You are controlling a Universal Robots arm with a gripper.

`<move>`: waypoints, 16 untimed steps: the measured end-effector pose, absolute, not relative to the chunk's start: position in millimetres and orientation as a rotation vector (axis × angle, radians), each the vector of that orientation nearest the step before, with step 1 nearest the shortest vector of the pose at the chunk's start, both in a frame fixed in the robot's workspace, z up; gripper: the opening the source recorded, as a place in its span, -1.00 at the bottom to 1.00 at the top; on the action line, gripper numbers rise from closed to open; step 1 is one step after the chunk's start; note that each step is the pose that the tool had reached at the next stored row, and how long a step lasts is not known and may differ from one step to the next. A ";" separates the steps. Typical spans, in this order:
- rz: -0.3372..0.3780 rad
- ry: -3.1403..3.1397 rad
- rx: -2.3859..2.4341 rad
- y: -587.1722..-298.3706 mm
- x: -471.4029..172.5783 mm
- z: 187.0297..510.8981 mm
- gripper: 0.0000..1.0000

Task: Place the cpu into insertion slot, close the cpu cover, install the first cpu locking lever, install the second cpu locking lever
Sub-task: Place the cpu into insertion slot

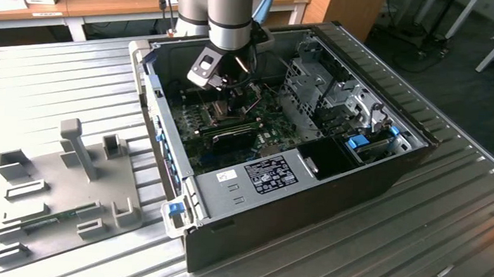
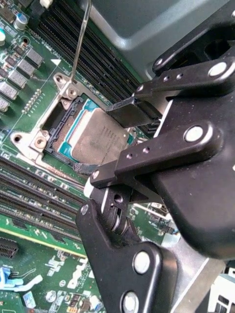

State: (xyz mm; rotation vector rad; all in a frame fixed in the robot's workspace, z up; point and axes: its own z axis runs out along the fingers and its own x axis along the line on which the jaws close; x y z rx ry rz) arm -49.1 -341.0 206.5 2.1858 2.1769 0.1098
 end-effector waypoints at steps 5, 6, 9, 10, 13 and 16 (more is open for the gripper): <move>0.110 2.169 2.193 -341.0 -49.1 206.3 0.08; 0.110 2.169 2.193 -341.0 -49.1 206.3 0.08; 0.112 2.169 2.194 -341.0 -49.1 205.9 0.08; 0.114 2.169 2.193 -340.9 -49.1 205.8 0.08; 0.115 2.168 2.193 -341.0 -49.3 205.4 0.08; 0.118 2.166 2.191 -341.0 -49.5 204.7 0.08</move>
